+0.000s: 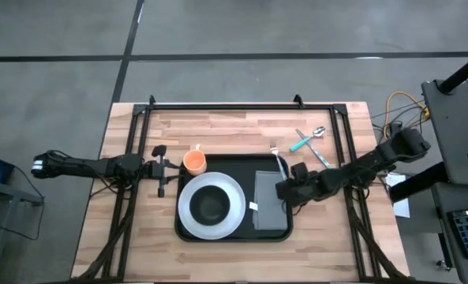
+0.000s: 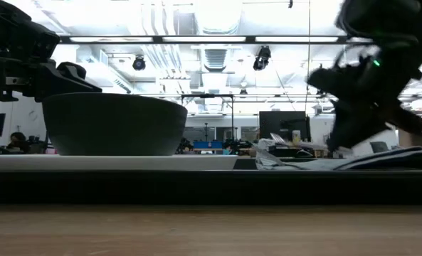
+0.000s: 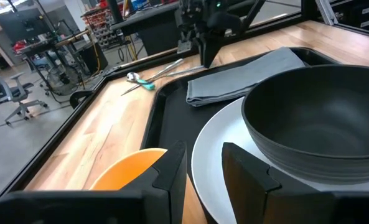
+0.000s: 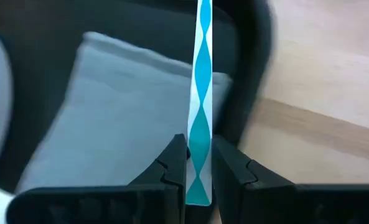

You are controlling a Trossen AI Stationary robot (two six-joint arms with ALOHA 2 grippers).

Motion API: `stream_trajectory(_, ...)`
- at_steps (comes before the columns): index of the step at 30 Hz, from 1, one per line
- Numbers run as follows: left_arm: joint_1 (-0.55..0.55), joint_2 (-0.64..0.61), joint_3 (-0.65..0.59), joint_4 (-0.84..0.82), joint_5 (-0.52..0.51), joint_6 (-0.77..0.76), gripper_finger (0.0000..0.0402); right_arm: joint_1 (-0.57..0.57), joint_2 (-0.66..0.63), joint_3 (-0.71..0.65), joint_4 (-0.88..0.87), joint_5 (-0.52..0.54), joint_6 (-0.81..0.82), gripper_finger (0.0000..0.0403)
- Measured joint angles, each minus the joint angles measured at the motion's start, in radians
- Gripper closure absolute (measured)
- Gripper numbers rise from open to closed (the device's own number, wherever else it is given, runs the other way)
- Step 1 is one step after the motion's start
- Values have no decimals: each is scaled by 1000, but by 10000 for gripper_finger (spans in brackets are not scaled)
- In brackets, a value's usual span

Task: Set up tray
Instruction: Put the blue fork in the middle of the gray napkin

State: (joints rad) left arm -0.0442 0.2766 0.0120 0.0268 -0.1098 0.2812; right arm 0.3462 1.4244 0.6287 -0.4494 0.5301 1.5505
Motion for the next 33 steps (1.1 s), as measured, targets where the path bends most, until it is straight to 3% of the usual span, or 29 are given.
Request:
stream_trajectory(4,0,3,0,0,0,0,317,16,99,161,-139,17,47,365)
stream_trajectory(10,0,5,0,0,0,0,317,25,222,318,-266,-38,94,365)
stream_trajectory(24,0,6,0,0,0,0,317,169,334,463,-285,-8,313,365)
stream_trajectory(33,0,16,0,0,0,0,317,180,451,616,-345,-11,396,365)
